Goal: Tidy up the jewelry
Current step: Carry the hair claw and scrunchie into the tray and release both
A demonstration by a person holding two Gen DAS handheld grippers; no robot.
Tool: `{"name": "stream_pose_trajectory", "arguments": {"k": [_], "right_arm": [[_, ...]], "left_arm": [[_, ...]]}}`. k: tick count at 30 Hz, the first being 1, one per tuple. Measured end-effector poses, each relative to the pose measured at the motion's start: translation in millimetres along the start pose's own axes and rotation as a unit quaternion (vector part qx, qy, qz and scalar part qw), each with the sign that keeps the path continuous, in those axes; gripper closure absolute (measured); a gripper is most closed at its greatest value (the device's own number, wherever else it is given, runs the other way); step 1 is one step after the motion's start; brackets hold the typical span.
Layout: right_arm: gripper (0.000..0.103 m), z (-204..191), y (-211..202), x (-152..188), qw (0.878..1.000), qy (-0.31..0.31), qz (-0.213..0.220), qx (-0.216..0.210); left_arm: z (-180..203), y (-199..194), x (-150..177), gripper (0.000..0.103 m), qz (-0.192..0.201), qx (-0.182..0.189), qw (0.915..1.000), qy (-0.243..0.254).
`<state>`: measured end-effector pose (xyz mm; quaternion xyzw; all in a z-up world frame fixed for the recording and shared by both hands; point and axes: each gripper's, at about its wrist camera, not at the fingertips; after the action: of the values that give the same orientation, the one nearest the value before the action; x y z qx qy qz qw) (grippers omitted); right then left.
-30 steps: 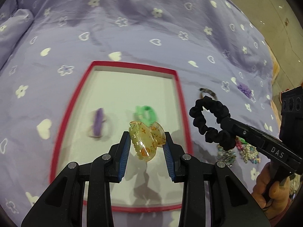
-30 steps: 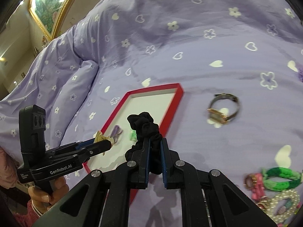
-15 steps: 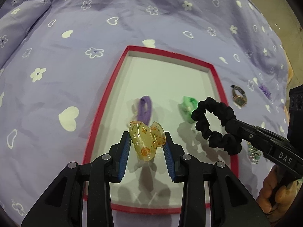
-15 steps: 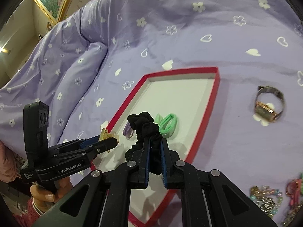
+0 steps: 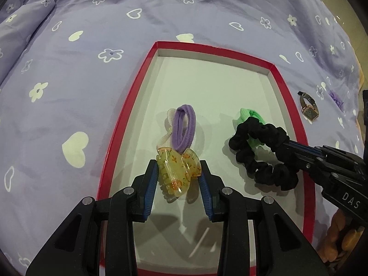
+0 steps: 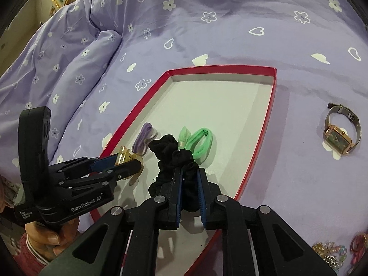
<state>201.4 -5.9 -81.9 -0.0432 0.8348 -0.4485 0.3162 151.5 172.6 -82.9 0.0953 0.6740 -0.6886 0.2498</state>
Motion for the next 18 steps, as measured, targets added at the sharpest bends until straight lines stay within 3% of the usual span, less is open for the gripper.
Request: {"name": "stream_pose_trajectory", "arguments": {"k": [9,11,18], "right_arm": [[0.082,0.7,-1.0,-2.1,1.0,-0.002,-0.006,-0.007],[0.075,0.8,-2.3,-2.0,1.0,0.0,-0.004,-0.007],[0.074,-2.3,-14.3,-1.2,1.0,0.004,0.009,-0.013]], "left_arm": [[1.7,0.1,-1.4,0.068,-0.006,-0.002,1.0,0.003],[2.1,-0.9,-1.3,0.064,-0.006,-0.002,1.0,0.003],[2.6,-11.8,-0.1,0.053,0.002,-0.003,1.0,0.001]]}}
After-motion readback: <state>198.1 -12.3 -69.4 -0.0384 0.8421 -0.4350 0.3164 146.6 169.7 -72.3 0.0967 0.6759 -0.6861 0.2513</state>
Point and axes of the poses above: each gripper's, at about its wrist camera, not at the fingertips, and y roughly the way its jaws point, z to its right, x to its underside, and after that the axes turned 4 degrees about -x, right-handed
